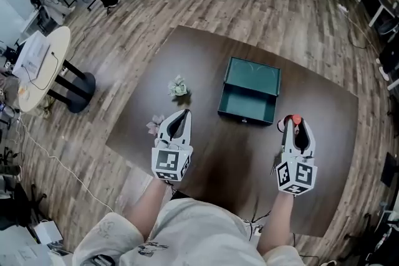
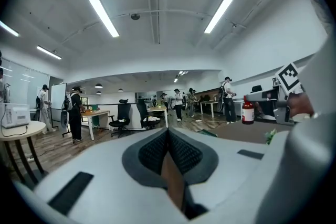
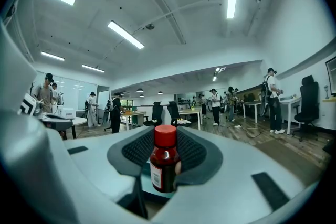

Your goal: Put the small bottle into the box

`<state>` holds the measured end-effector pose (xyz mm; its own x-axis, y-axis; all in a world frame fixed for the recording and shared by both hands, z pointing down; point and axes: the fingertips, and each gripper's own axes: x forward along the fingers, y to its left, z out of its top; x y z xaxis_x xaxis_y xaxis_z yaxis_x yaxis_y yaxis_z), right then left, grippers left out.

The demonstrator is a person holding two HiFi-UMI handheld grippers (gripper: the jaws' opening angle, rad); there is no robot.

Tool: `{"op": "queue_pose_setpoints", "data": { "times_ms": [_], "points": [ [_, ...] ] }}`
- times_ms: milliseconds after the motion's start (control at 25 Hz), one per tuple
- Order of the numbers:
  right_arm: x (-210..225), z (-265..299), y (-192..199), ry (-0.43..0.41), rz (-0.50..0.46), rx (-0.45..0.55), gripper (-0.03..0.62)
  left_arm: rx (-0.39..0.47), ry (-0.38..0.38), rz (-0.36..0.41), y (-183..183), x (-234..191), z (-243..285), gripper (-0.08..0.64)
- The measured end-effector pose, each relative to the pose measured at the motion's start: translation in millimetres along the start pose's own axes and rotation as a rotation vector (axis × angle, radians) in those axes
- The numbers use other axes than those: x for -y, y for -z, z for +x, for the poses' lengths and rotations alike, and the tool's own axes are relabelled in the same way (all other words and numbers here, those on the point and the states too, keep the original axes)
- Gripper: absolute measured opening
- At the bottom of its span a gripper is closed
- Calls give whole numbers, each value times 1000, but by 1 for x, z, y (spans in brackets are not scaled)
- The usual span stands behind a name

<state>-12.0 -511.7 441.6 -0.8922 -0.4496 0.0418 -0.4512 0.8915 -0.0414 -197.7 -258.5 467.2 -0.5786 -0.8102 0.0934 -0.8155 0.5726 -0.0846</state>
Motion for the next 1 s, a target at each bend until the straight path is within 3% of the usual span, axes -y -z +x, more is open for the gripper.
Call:
{"op": "queue_pose_setpoints", "data": {
  "times_ms": [360,600,1000],
  "points": [
    [-45,61,42,-87,-2,-88,130,-121,7,-43,67,-8,12,2],
    [-75,100,81,-157,-40,-163,130,-181,60,-84,99,2,13,2],
    [-104,146,136,-214,-31,-276,129,-246,87,-128,136,2,15,2]
  ]
}}
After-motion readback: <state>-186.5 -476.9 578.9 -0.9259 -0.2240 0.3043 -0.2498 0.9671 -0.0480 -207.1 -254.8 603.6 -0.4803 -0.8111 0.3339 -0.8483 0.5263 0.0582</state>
